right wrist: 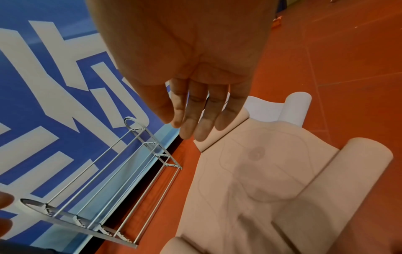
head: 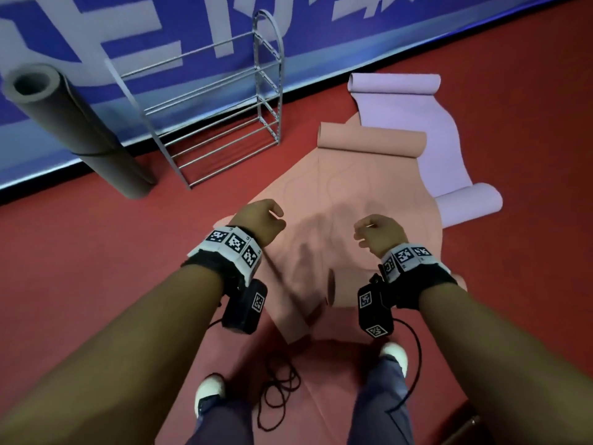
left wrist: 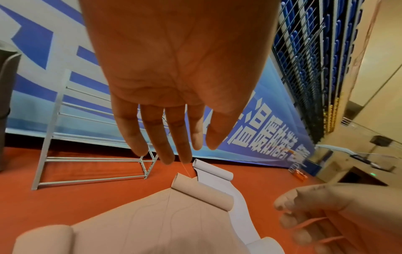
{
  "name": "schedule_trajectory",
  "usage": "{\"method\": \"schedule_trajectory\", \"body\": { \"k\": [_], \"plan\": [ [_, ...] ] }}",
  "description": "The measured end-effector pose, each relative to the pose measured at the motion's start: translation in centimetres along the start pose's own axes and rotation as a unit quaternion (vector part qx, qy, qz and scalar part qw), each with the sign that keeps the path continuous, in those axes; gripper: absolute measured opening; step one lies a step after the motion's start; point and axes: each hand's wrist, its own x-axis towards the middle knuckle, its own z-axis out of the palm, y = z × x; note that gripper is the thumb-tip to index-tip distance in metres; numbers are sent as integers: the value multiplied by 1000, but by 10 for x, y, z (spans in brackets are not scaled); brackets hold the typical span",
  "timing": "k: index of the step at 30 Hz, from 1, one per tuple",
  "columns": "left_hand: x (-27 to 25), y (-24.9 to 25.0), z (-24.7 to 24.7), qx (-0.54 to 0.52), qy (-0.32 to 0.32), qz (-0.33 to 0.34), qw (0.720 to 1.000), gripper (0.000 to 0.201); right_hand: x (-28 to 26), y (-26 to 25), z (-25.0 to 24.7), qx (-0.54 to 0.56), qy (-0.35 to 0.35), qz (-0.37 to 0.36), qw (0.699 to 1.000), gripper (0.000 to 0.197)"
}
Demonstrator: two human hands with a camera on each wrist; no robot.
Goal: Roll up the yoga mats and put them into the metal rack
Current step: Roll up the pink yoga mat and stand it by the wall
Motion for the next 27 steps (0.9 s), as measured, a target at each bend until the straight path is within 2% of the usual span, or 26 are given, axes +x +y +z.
{"method": "schedule_trajectory", "body": {
  "k": [5, 8, 12, 16, 19, 23, 27],
  "plan": [
    [30, 92, 105, -29, 42, -51, 997, 17, 74, 74, -98, -29, -26, -33, 999, 24],
    [39, 136, 167, -50, 25, -83, 995, 17, 95, 113, -151, -49, -36, -24, 998, 25],
    [43, 164, 224, -74, 2, -126, 989, 12, 120, 156, -196, -81, -50, -6, 995, 24],
    [55, 162, 255, -74, -7, -162, 984, 19, 153, 193, -208, -94, -69, 11, 993, 6],
    [77, 151, 277, -70, -13, -184, 980, 20, 183, 214, -202, -116, -79, 13, 990, 6],
    [127, 127, 318, -37, -17, -180, 983, 25, 230, 237, -179, -137, -94, 5, 986, 17],
    [174, 91, 385, 0, -38, -175, 984, 30, 290, 289, -152, -172, -105, -25, 979, 8]
  ]
}}
